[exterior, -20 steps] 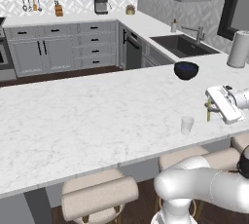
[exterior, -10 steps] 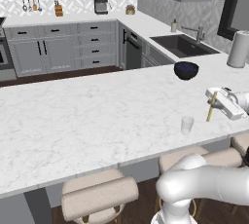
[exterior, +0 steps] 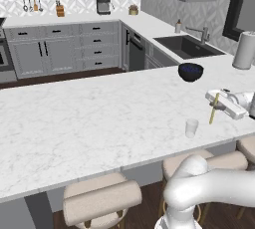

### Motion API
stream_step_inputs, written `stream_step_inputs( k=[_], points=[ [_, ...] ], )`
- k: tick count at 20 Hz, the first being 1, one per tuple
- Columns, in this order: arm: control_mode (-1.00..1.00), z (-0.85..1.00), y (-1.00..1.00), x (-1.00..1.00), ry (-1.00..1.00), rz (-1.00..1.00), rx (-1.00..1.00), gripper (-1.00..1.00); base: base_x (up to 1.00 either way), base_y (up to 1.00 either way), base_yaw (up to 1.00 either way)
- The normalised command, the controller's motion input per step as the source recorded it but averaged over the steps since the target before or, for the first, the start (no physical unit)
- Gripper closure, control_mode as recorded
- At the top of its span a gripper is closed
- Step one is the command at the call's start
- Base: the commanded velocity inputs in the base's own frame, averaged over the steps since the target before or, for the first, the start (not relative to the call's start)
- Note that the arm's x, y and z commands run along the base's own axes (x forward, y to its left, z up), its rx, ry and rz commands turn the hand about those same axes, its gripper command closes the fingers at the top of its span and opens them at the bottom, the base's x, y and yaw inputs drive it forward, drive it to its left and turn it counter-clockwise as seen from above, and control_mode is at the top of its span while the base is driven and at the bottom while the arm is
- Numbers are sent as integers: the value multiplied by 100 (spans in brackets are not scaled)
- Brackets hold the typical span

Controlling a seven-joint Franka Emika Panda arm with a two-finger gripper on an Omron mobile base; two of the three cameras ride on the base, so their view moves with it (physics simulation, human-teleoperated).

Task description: Take a straw from the drawer in front and place it inside the glass cup on the dining counter.

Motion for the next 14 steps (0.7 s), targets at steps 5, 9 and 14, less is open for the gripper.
stream_step_inputs(
  k=[5,9,14],
  points=[
    [-100,-11,-4,12,-1,5,0,100,0,0,0],
    [-100,-22,0,1,0,5,0,100,0,0,0],
    [-100,-9,0,8,0,3,0,100,0,0,0]
  ],
)
